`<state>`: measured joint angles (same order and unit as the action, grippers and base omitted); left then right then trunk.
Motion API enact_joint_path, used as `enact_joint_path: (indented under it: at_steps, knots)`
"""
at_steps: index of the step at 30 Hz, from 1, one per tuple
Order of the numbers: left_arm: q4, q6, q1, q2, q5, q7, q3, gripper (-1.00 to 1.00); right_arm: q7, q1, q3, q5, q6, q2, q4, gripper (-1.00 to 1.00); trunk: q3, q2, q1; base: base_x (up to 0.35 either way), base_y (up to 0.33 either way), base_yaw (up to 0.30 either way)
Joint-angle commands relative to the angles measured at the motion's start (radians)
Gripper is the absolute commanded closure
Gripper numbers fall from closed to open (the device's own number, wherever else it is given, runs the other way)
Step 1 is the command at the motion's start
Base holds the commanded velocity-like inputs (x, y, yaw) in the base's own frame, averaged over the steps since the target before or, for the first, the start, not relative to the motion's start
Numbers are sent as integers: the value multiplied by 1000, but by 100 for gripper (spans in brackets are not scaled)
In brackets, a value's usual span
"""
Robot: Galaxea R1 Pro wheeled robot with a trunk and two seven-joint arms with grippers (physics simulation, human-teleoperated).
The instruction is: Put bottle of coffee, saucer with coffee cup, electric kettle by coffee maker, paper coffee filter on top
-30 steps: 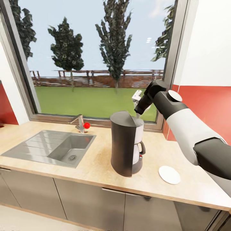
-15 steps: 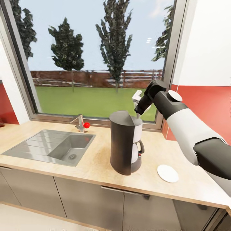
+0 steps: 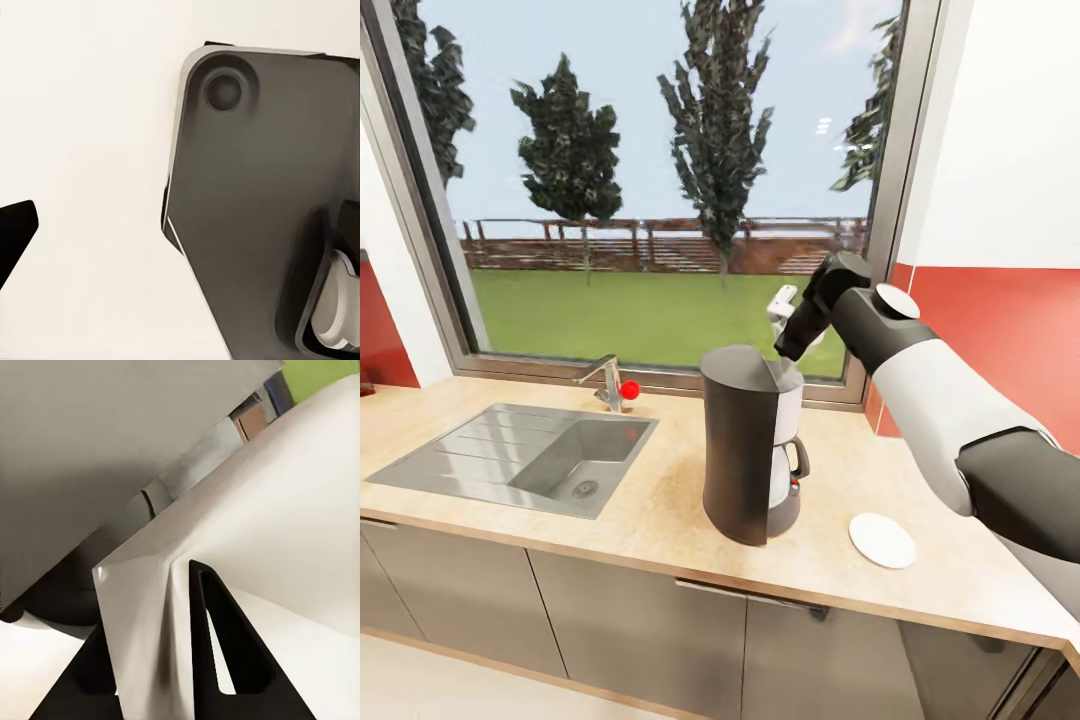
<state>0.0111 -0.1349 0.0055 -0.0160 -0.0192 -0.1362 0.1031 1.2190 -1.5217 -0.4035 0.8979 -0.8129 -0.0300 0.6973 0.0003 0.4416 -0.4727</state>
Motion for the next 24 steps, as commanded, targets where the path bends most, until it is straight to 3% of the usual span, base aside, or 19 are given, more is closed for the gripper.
enact_joint_path:
  at_steps: [1,24]
  knots:
    - [1,-3,1,0,-2,-1,7,-100,7,-1,-1,6,-9,0,2,100,0,0,0,0,0,0]
    - [2,-3,1,-1,-5,-4,11,-100,8,-3,-5,6,-9,1,-2,100,29,0,0,0,0,0]
